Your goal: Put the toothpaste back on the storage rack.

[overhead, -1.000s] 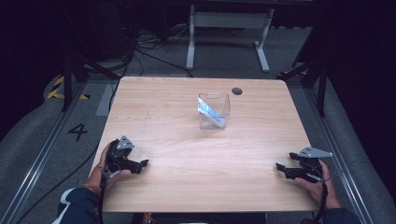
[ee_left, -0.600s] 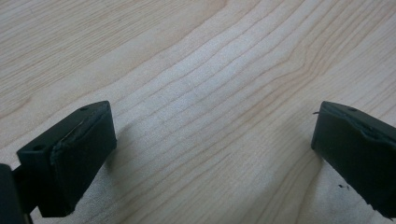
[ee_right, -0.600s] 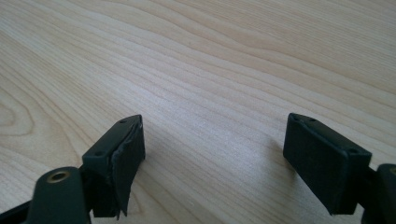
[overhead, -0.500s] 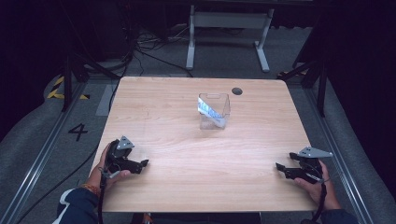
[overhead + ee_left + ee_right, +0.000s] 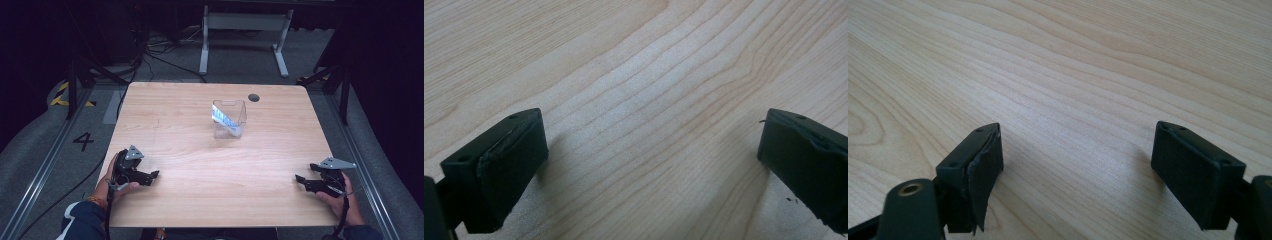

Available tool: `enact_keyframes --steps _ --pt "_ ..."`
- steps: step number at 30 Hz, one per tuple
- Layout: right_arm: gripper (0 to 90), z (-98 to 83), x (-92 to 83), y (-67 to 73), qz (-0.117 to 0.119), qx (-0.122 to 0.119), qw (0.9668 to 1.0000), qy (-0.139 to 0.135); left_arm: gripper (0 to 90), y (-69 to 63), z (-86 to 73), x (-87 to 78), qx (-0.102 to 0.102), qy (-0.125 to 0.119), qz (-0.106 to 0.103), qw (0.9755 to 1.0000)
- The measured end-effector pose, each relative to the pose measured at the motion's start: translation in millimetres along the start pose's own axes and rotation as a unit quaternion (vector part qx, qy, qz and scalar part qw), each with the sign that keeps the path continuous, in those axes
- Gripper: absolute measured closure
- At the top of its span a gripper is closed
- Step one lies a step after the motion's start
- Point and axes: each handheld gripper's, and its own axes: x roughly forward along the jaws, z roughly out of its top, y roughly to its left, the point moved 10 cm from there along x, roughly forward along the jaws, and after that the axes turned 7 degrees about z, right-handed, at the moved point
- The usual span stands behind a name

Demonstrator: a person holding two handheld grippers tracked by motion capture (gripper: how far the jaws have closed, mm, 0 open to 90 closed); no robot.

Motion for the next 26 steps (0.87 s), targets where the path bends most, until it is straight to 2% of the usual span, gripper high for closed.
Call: enact_keyframes --steps 26 --pt "21.2 -0.1 -0.3 0.4 -0.002 0.004 1.0 -0.001 0.1 0.0 0.2 0.0 -0.001 0.001 0.001 1.0"
